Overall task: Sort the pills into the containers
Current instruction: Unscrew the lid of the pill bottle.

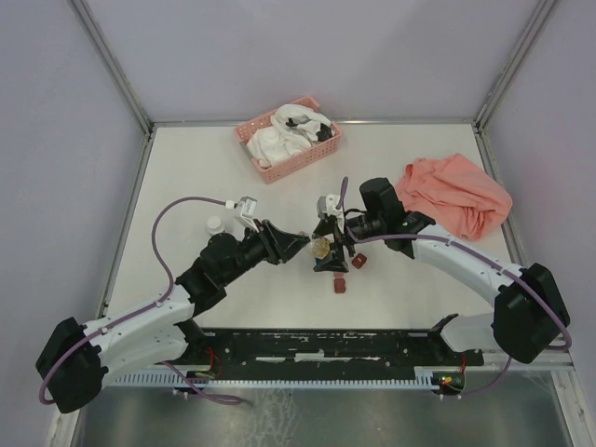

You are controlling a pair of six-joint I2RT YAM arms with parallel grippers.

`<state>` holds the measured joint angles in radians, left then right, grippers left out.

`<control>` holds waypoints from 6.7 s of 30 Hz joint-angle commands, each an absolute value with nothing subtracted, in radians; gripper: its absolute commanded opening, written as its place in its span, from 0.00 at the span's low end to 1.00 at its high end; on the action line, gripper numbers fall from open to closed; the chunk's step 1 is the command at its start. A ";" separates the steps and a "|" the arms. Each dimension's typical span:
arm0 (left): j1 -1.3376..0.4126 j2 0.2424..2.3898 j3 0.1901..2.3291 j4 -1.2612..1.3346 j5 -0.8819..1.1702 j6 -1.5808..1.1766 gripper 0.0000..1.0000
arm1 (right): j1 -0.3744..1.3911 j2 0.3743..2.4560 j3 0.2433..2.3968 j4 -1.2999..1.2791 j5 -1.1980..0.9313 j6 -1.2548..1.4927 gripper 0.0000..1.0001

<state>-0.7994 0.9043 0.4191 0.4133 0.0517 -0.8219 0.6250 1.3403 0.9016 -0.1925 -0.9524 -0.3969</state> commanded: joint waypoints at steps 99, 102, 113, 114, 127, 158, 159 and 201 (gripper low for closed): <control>-0.835 0.939 0.342 0.875 0.572 0.170 0.66 | 0.601 1.296 1.055 -0.643 -1.020 -0.792 0.02; -0.836 0.945 0.344 0.877 0.575 0.159 0.66 | 0.600 1.301 1.059 -0.644 -1.025 -0.786 0.02; -0.837 0.963 0.365 0.818 0.586 0.174 0.63 | 0.600 1.301 1.057 -0.639 -1.025 -0.776 0.02; -0.837 0.963 0.367 0.817 0.590 0.171 0.56 | 0.600 1.303 1.058 -0.639 -1.025 -0.775 0.02; -0.837 0.950 0.387 0.762 0.611 0.095 0.40 | 0.588 1.300 1.058 -0.614 -1.034 -0.728 0.02; -0.837 0.900 0.363 0.718 0.276 -0.667 0.03 | 0.550 1.315 1.047 -0.499 -0.942 -0.557 0.02; -0.837 0.885 0.373 0.660 0.226 -0.742 0.03 | 0.550 1.319 1.046 -0.495 -0.931 -0.551 0.02; -0.875 0.718 0.249 0.775 0.539 0.164 0.99 | 0.549 1.331 1.069 -0.672 -1.065 -0.776 0.02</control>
<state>-0.8730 0.6533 0.1566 0.7006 0.3695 0.0498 0.5514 1.3418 1.0195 -0.6186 -1.0069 -0.6880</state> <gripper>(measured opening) 0.991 0.601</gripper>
